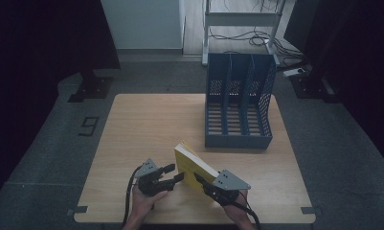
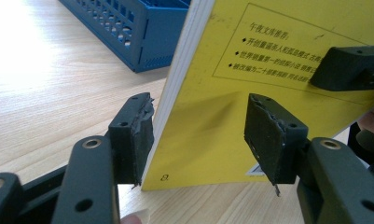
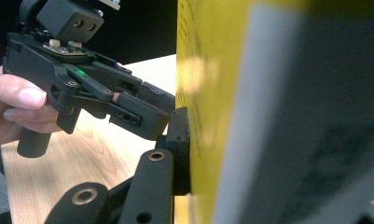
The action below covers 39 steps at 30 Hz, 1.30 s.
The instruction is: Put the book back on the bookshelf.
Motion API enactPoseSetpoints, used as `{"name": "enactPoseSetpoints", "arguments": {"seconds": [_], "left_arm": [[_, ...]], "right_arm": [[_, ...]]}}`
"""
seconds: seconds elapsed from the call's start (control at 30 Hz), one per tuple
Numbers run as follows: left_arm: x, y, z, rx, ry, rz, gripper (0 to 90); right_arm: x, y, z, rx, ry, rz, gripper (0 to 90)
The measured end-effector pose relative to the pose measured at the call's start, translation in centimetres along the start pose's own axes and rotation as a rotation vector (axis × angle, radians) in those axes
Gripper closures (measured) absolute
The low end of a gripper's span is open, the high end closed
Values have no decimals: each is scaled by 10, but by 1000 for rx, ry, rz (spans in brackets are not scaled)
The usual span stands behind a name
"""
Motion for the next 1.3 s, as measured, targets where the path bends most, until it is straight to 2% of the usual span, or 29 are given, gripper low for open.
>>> {"name": "enactPoseSetpoints", "arguments": {"seconds": [0.43, 0.7, 0.93, 1.3], "left_arm": [[7, 5, -2, 42, -43, 10, 414], [8, 6, -2, 56, -51, 13, 410], [11, 9, -2, 69, -64, 32, 409], [12, 10, -3, 82, -62, 35, 405]], "right_arm": [[-7, -1, 5, -8, 34, -34, 745], [-14, -5, 11, -29, 62, -51, 746], [-15, -9, 15, -42, 74, -46, 746], [-20, -14, 21, -60, 103, -57, 746]]}}
Point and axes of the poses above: each handheld gripper's, and its own axes: z roughly backward along the jaws, y roughly out of its underside, x roughly to its left, the point moved 7 cm from there along -z, roughly forward along the jaws, and after that the axes turned 3 degrees about z, right-handed, at the moved point
